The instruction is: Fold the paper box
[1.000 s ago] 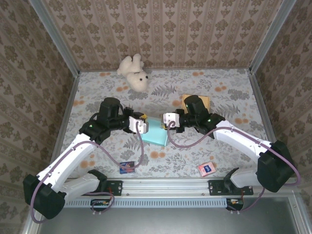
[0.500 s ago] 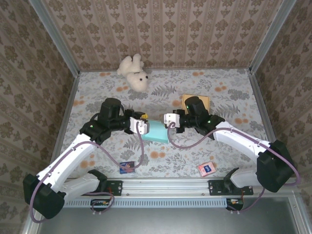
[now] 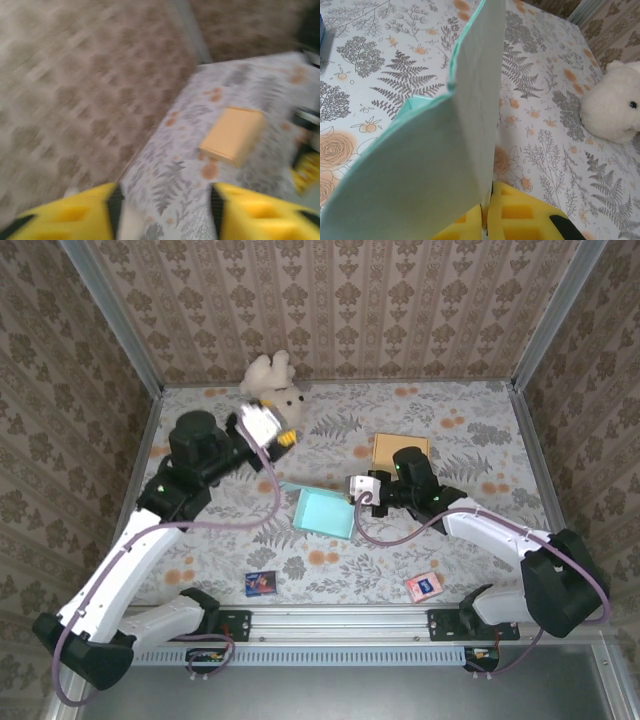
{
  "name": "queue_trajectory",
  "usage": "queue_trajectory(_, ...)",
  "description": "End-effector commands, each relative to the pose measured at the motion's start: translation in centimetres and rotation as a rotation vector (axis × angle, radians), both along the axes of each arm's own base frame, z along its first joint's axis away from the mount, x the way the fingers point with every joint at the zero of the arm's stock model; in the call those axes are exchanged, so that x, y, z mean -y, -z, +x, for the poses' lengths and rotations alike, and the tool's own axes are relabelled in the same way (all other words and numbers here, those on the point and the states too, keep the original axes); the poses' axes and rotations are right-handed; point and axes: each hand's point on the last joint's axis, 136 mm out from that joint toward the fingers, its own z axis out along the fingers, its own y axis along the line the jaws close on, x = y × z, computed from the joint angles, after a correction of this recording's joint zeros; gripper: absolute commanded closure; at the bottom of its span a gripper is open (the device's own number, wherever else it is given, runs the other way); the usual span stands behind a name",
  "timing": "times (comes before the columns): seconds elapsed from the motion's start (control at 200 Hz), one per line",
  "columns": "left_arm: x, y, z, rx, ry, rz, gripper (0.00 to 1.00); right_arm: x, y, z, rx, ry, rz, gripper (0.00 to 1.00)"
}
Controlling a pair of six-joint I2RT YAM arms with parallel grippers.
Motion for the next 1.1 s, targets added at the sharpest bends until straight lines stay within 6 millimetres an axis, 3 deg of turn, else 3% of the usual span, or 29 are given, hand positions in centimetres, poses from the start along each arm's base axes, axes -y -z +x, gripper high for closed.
queue_trajectory(0.0, -6.2, 0.0, 4.6, -0.295, -0.5, -0.282, 0.3, -0.2, -2.0, -0.3, 0.042, -0.023, 0.082, 0.92)
queue_trajectory(0.075, -8.6, 3.1, 5.4, -0.498, -0.679, -0.396, 0.28, -0.2, -1.9, -0.5, 0.039, -0.027, 0.091, 0.92)
queue_trajectory(0.13, -9.3, 5.8, 5.6, -0.647, -0.727, -0.496, 0.23, -0.1, -1.9, -0.6, 0.034, -0.029, 0.097, 0.92)
queue_trajectory(0.265, -8.5, 12.3, 4.8, -0.915, -0.789, -0.652, 0.2, -0.1, -1.8, -1.0, 0.029, -0.04, 0.113, 0.92)
queue_trajectory(0.445, -7.9, 17.8, 3.9, -1.023, -0.859, -0.714, 0.18, -0.3, -2.2, -1.7, 0.022, -0.063, 0.133, 0.92)
queue_trajectory(0.55, -7.1, 20.0, 3.9, -1.091, -0.873, -0.703, 0.18, -0.5, -2.2, -1.9, 0.01, -0.079, 0.141, 0.92)
queue_trajectory(0.73, -3.7, 22.6, 3.1, -1.308, -0.832, -0.694, 0.18, -0.6, -1.3, -1.7, -0.007, -0.081, 0.134, 0.91)
queue_trajectory(0.895, -0.5, 24.3, 1.5, -1.386, -0.811, -0.648, 0.19, -0.8, -0.7, -1.5, -0.019, -0.08, 0.14, 0.91)
queue_trajectory(1.09, 0.6, 25.2, 1.0, -1.404, -0.822, -0.642, 0.22, -0.4, 0.1, -1.2, -0.017, -0.054, 0.119, 0.91)
